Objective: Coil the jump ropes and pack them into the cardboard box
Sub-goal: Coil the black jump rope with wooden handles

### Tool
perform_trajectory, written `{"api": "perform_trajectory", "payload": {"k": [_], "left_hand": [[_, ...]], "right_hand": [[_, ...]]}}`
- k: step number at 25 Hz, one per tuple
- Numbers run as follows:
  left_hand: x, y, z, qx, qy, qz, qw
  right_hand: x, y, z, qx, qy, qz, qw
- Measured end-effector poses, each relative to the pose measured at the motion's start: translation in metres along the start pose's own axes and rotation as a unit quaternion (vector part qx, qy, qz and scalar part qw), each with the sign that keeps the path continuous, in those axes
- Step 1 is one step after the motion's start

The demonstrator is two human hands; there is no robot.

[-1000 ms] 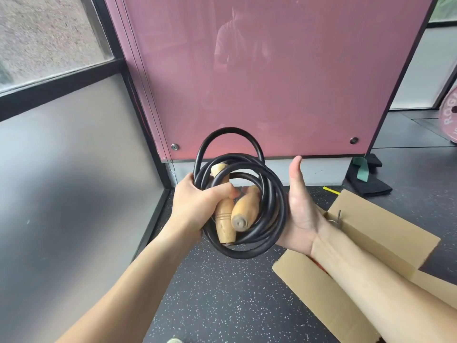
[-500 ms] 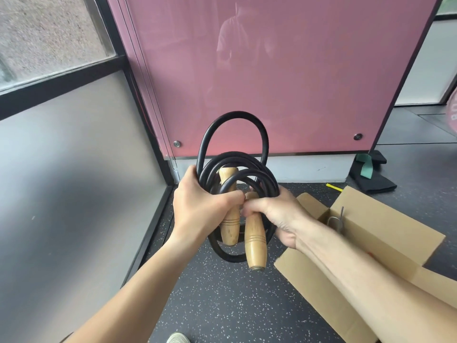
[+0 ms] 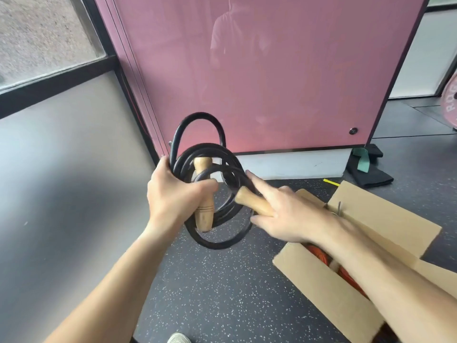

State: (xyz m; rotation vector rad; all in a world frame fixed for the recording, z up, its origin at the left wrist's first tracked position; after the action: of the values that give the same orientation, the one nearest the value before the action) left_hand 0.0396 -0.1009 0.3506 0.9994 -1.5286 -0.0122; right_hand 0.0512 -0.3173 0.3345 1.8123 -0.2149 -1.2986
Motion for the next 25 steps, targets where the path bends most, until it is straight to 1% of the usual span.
{"api": "perform_trajectory", "payload": {"k": [2, 4, 6, 7, 8, 10, 11, 13, 14, 15, 17, 18, 19, 20, 21, 22, 23, 25], "left_hand": [[-0.011, 0.004, -0.017, -0.005, 0.045, 0.050, 0.998], [-0.021, 0.013, -0.031, -0.013, 0.087, 0.083, 0.993], [-0.031, 0.024, -0.042, -0.018, 0.127, 0.112, 0.985], [-0.035, 0.028, -0.045, -0.024, 0.138, 0.125, 0.982], [-0.037, 0.032, -0.046, -0.037, 0.137, 0.136, 0.980], [-0.033, 0.032, -0.039, -0.093, 0.128, 0.158, 0.975], [-0.030, 0.032, -0.033, -0.135, 0.119, 0.174, 0.968], [-0.020, 0.028, -0.018, -0.230, 0.093, 0.217, 0.944], [-0.015, 0.024, -0.012, -0.273, 0.087, 0.238, 0.928], [-0.011, 0.020, -0.006, -0.306, 0.087, 0.253, 0.914], [-0.005, 0.009, 0.006, -0.356, 0.084, 0.260, 0.894], [-0.004, 0.003, 0.011, -0.379, 0.075, 0.248, 0.888], [-0.003, -0.003, 0.016, -0.402, 0.061, 0.230, 0.884], [-0.002, -0.008, 0.021, -0.419, 0.047, 0.217, 0.880], [-0.001, -0.012, 0.024, -0.427, 0.042, 0.211, 0.878], [-0.001, -0.015, 0.024, -0.425, 0.046, 0.209, 0.879], [-0.001, -0.016, 0.022, -0.416, 0.053, 0.212, 0.883], [-0.001, -0.016, 0.017, -0.402, 0.067, 0.220, 0.887]], "right_hand": [[0.010, 0.021, 0.005, 0.016, 0.013, -0.029, 0.999], [0.026, 0.037, 0.009, 0.056, 0.043, 0.006, 0.997], [0.038, 0.058, 0.017, 0.149, 0.051, 0.085, 0.984], [0.048, 0.067, 0.020, 0.202, 0.057, 0.123, 0.970], [0.056, 0.072, 0.022, 0.235, 0.067, 0.158, 0.957], [0.071, 0.074, 0.023, 0.248, 0.077, 0.214, 0.942], [0.075, 0.071, 0.022, 0.254, 0.074, 0.240, 0.934], [0.074, 0.061, 0.013, 0.300, 0.058, 0.274, 0.912], [0.068, 0.054, 0.007, 0.327, 0.055, 0.257, 0.908], [0.062, 0.046, 0.002, 0.348, 0.050, 0.227, 0.908], [0.051, 0.026, -0.005, 0.350, 0.053, 0.162, 0.921], [0.049, 0.018, -0.008, 0.334, 0.064, 0.100, 0.935], [0.045, 0.013, -0.008, 0.311, 0.061, -0.023, 0.948], [0.042, 0.008, -0.008, 0.280, 0.037, -0.202, 0.938], [0.037, 0.004, -0.007, 0.243, -0.017, -0.361, 0.900], [0.036, -0.001, -0.006, 0.206, -0.075, -0.462, 0.859], [0.038, -0.003, -0.006, 0.162, -0.108, -0.514, 0.836], [0.034, -0.004, -0.007, 0.099, -0.124, -0.562, 0.812]]}}
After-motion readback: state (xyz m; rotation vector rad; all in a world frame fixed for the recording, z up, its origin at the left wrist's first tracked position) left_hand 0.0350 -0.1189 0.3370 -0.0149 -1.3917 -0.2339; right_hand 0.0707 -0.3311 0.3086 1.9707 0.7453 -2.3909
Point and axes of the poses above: each hand's wrist, its own z-axis away from the middle knuckle, its own y-axis out of the back of the hand, x = y × z, the point moved 2 cm from there along -z, towards the middle knuckle, and after that the axes turned 11 degrees about -z, right-handed, at the moved point
